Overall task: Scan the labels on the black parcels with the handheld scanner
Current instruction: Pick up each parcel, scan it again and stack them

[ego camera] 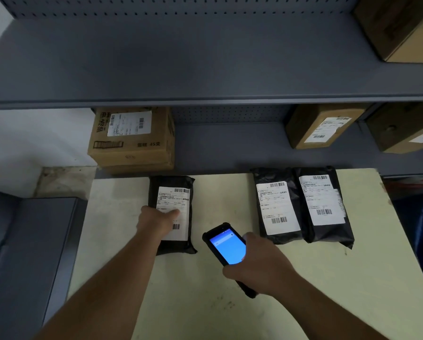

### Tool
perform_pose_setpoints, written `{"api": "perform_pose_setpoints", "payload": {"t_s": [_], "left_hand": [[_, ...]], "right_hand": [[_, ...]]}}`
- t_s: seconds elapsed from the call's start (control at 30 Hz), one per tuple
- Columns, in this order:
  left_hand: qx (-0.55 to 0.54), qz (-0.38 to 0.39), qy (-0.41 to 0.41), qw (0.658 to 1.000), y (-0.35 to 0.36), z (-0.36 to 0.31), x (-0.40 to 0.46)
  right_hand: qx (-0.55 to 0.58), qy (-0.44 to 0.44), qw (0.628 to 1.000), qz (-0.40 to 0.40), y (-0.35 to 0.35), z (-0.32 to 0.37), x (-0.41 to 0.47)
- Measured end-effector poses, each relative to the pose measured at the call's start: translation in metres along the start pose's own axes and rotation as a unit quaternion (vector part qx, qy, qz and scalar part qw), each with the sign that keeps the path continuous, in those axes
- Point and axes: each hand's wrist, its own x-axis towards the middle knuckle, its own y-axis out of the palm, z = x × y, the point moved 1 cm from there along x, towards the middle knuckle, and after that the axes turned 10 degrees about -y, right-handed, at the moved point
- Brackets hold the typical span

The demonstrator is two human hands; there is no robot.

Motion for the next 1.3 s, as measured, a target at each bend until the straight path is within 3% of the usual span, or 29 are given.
{"api": "perform_pose_setpoints", "payload": {"t_s": [0.27,0.7,1.0,1.3], "left_hand": [[0.102,-0.11,0.048,0.987,0.02,-0.011,-0.031],[0.14,-0.129,0.046,0.981,0.029,-0.018,-0.064],[0.018,0.0,0.044,0.999,0.022,-0.021,-0.078],[-0.039,0.034,0.109,0.993,0.008,-0.012,-0.109]], "right_hand": [[0.005,-0.007,1.0,-0.007,-0.006,-0.009,-0.008],[0.018,0.005,0.999,-0.032,-0.036,-0.05,-0.03],[0.01,-0.007,0.999,-0.037,-0.044,-0.054,-0.046],[-0.014,-0.022,0.999,-0.019,-0.049,-0.046,-0.063]]}}
